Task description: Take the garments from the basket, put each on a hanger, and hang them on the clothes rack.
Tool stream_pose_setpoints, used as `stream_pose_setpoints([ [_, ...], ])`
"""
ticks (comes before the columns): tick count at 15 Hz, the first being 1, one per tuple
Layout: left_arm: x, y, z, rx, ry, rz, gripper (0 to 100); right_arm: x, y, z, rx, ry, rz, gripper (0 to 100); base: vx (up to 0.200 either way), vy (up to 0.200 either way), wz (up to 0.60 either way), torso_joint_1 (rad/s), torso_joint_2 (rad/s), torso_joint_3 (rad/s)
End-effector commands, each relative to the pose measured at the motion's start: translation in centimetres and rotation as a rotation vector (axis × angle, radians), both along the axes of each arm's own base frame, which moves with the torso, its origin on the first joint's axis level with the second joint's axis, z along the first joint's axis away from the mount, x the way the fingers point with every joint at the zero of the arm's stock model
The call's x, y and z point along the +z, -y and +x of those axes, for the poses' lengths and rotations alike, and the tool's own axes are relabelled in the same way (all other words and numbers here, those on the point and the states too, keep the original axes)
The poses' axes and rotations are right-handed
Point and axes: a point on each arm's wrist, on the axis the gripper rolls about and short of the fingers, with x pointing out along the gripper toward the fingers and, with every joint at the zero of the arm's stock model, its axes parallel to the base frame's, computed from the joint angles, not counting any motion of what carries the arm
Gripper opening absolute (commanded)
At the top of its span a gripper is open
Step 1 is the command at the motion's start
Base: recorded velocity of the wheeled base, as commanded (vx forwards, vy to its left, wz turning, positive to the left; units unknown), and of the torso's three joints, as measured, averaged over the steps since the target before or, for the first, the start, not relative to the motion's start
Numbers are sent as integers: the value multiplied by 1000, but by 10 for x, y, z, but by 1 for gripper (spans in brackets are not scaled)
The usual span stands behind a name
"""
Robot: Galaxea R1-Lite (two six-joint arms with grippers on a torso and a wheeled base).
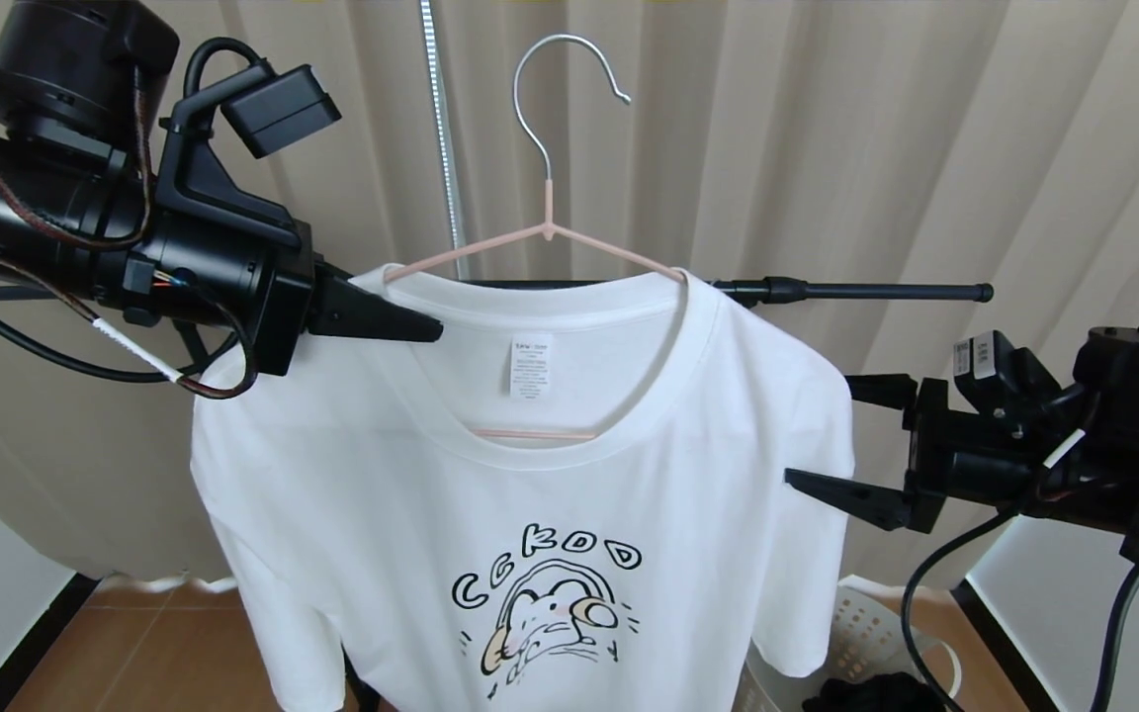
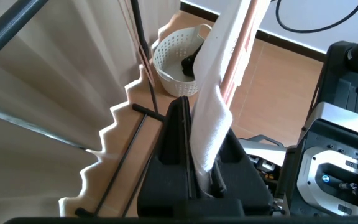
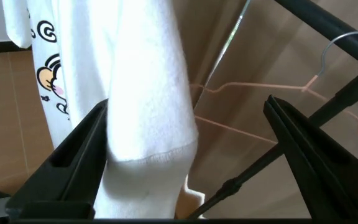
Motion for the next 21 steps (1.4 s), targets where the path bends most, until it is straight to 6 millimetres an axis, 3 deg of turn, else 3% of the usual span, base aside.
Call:
stream_pose_setpoints([
  [1,-1,0,0,0,-4,1,0,-3,2,1,-9,-7,-2,100,0,0,0,0,0,0],
  [2,-1,0,0,0,-5,1,0,-4,2,2,-7,-2,-8,0,0,0,0,0,0,0],
  [5,-4,-2,1,7,-14,4,0,-5,2,3,-3,6,-17,0,0,0,0,0,0,0],
  [10,-8,-9,1,33,-10,3,0,-2,27,15,-89,25,-16,0,0,0,0,0,0,0],
  [18,-11,-9,3,34,-22,6,0,-5,24,14,-80,22,-20,0,0,0,0,0,0,0],
  [19,-13,-10,3,37,-28,8,0,-4,24,14,-77,30,-24,100,0,0,0,0,0,0],
  [21,-15,-13,4,46,-37,10,0,-3,24,10,-74,32,-23,100,0,0,0,0,0,0],
])
